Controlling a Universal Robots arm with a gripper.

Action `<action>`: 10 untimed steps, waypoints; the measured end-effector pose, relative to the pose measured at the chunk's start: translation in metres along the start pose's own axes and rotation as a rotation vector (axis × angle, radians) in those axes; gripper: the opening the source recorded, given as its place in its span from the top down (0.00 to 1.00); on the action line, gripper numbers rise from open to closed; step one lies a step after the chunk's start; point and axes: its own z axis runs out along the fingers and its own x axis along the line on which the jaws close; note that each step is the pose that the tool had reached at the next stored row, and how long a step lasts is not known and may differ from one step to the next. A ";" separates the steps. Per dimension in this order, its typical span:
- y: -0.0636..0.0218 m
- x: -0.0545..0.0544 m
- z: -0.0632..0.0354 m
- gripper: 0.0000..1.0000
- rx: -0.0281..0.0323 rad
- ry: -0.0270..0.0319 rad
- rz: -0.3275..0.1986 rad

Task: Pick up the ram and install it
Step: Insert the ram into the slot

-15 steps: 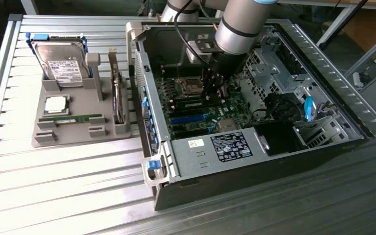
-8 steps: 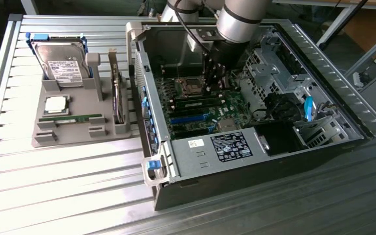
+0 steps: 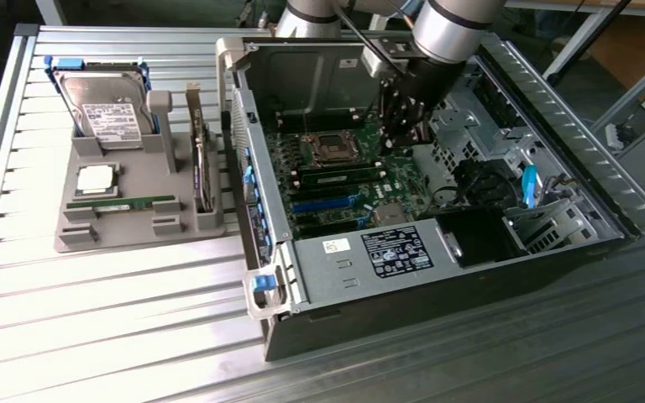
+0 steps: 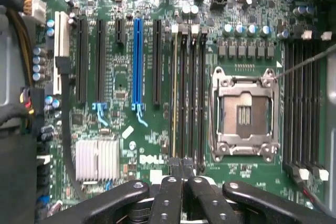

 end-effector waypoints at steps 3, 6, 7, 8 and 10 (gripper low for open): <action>-0.0048 0.000 -0.0085 0.91 -0.0001 0.0001 0.000; -0.0145 0.000 -0.0250 0.91 -0.0005 -0.0007 0.000; -0.0161 0.000 -0.0252 0.91 -0.0009 -0.0008 0.000; -0.0161 0.000 -0.0253 0.91 -0.0010 -0.0006 0.000; -0.0162 0.000 -0.0249 0.91 0.0329 -0.0001 0.000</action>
